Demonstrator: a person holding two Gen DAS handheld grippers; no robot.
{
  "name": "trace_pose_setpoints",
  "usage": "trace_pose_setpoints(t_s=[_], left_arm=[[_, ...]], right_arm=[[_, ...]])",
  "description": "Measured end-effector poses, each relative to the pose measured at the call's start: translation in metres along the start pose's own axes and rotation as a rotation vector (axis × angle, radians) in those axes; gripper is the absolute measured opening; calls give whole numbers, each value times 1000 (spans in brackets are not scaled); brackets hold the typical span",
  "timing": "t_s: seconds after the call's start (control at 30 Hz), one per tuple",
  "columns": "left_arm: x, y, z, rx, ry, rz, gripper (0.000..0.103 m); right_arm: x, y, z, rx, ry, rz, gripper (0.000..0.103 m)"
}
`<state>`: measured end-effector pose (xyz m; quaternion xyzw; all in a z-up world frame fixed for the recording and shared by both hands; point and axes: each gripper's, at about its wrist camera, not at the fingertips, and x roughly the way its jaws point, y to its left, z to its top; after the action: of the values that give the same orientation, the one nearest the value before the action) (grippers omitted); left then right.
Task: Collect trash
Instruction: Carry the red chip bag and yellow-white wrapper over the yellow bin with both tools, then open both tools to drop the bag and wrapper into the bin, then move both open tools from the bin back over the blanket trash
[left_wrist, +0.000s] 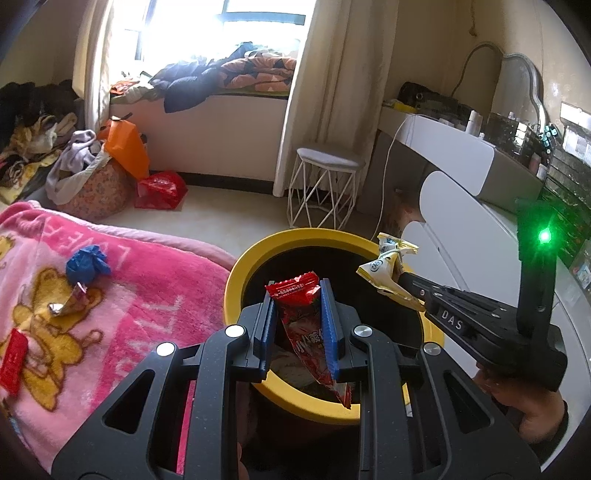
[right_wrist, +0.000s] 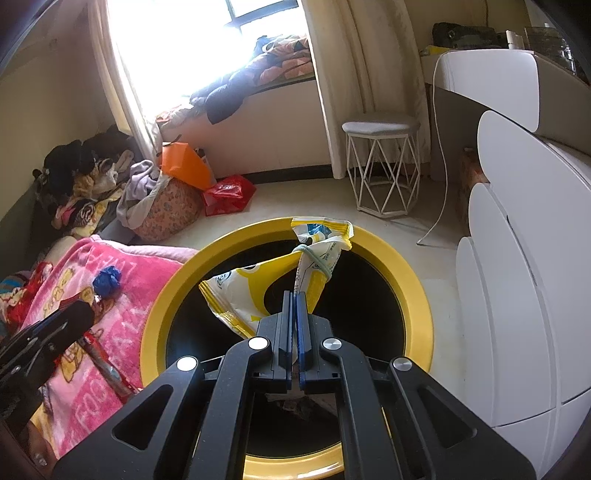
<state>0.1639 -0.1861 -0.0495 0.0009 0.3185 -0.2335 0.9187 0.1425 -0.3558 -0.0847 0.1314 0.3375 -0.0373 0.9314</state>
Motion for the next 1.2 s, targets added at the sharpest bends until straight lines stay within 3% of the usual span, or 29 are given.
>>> trace_pose_setpoints(t_s=[0.57, 0.63, 0.73, 0.8, 0.87, 1.03, 1.2], left_arm=[[22, 13, -3, -84, 25, 4, 17], [21, 13, -2, -96, 22, 4, 27], [18, 17, -1, -116, 13, -3, 42], [15, 18, 0, -122, 5, -5, 48], [11, 19, 1, -131, -5, -12, 59], [0, 21, 4, -145, -35, -23, 86], [-8, 22, 5, -144, -51, -20, 90]], right_arm=[[10, -2, -2, -7, 42, -12, 3], [9, -3, -2, -6, 33, -13, 7], [7, -4, -1, -6, 22, -7, 25], [6, -4, 0, -6, 15, -11, 27], [4, -4, 0, -1, 9, -10, 37], [-1, -3, 3, 4, -15, -16, 48], [-8, -3, 6, 11, -38, -22, 56]])
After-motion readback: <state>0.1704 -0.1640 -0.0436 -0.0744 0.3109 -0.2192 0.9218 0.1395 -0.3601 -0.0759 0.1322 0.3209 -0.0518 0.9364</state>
